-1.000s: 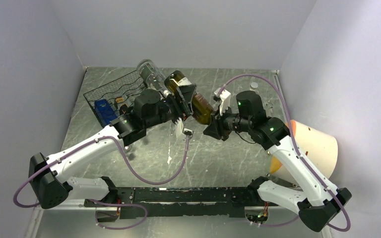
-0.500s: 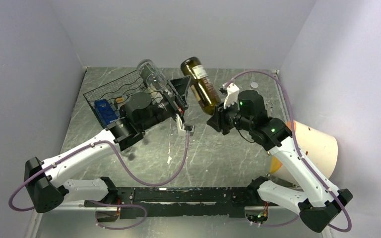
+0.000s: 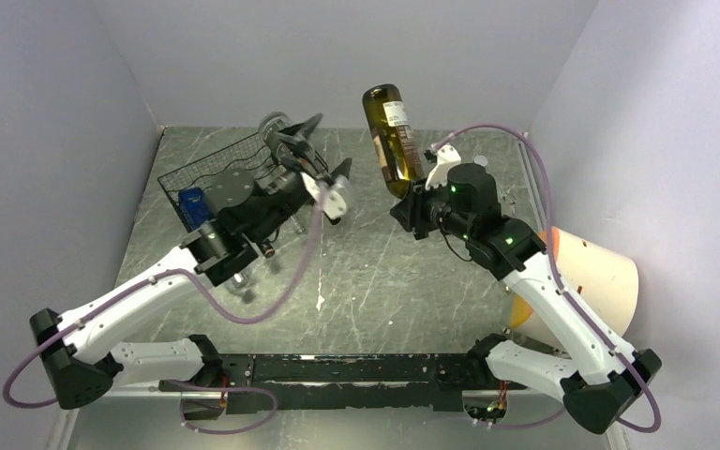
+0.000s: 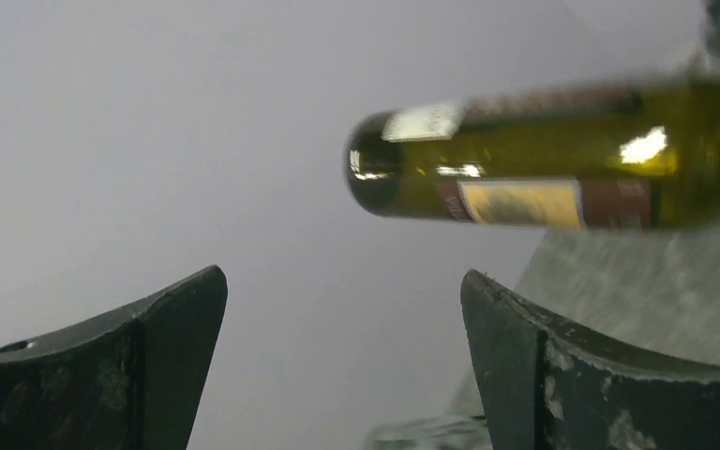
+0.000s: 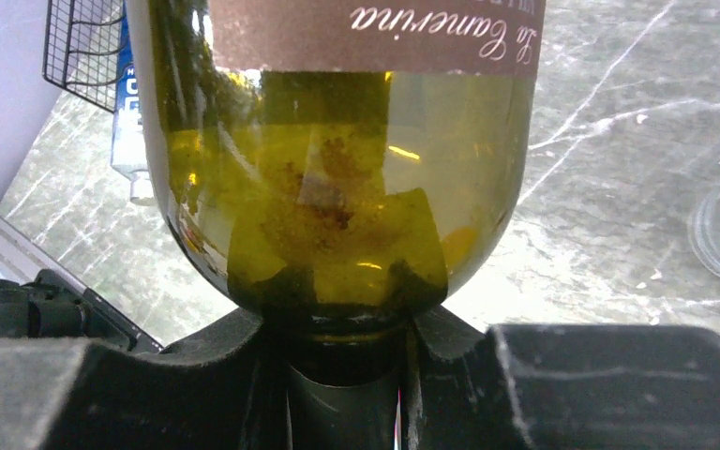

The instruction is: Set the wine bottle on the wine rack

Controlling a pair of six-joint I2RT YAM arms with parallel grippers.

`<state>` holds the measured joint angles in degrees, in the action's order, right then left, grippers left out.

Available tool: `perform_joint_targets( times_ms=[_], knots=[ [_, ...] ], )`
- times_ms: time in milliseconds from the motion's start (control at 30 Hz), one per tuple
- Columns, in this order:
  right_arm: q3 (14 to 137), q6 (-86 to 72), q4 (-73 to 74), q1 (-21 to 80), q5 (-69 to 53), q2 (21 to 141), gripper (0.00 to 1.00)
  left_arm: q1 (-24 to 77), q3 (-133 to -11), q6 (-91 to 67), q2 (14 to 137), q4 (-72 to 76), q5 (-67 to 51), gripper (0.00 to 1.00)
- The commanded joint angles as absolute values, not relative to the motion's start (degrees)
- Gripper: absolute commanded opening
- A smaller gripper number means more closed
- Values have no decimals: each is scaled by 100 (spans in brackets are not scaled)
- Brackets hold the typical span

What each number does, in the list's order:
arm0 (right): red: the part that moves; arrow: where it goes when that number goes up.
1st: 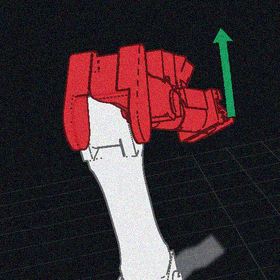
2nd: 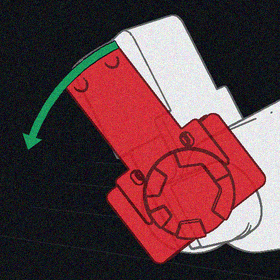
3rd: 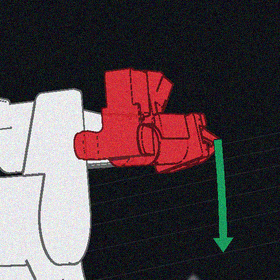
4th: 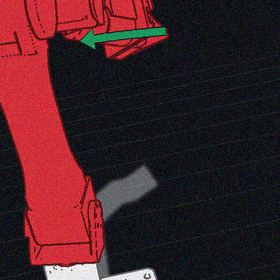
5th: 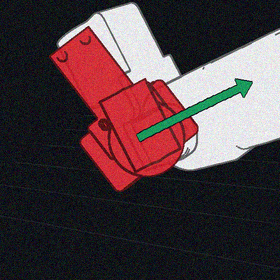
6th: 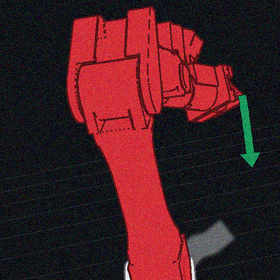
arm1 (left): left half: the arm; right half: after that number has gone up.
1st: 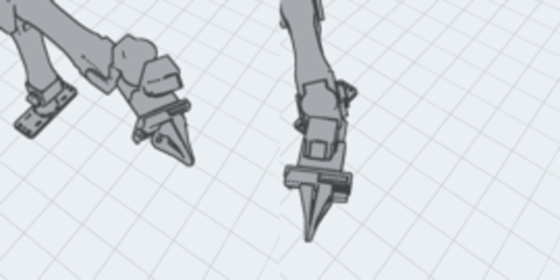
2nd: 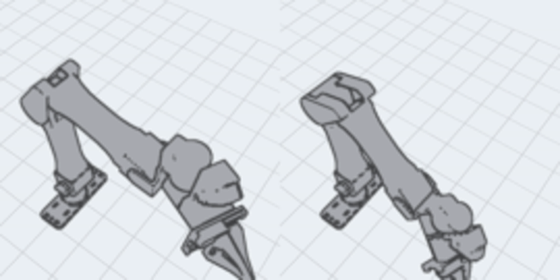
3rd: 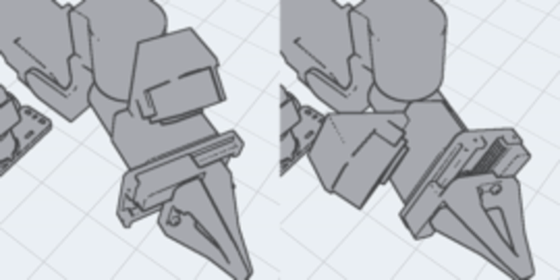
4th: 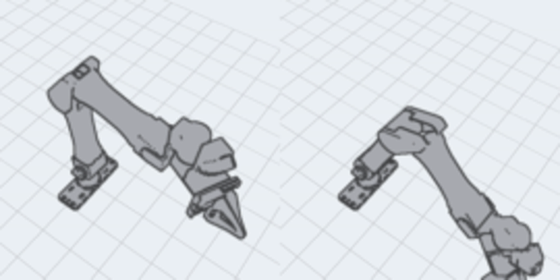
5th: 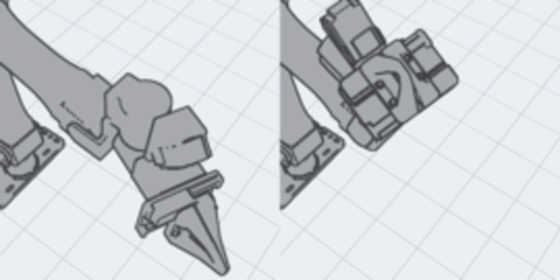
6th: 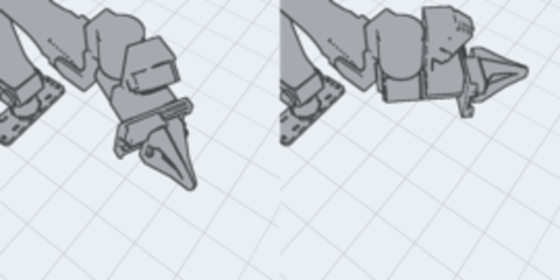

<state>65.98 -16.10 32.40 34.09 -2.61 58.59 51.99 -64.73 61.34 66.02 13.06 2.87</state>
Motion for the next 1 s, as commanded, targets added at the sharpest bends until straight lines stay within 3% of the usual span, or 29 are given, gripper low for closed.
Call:
perform_joint_targets(
  times_ms=[0, 267, 600, 967],
  knots=[
    [6570, -1794, 2167, 3414, -583, 6004, 0, 5229, -6714, 2543, 6201, 1471, 1435, 98],
    [6707, -1841, 1758, 3813, -897, 6714, 0, 5231, -7141, 298, 5895, -440, 2605, 98],
    [7306, -2045, 1056, 4878, -800, 8088, 0, 5227, -7082, 342, 4766, -966, 2693, 98],
    [9055, -1865, 1265, 5303, -281, 10154, 0, 5221, -6940, 409, 4189, -1226, 3070, 98]
  ],
)
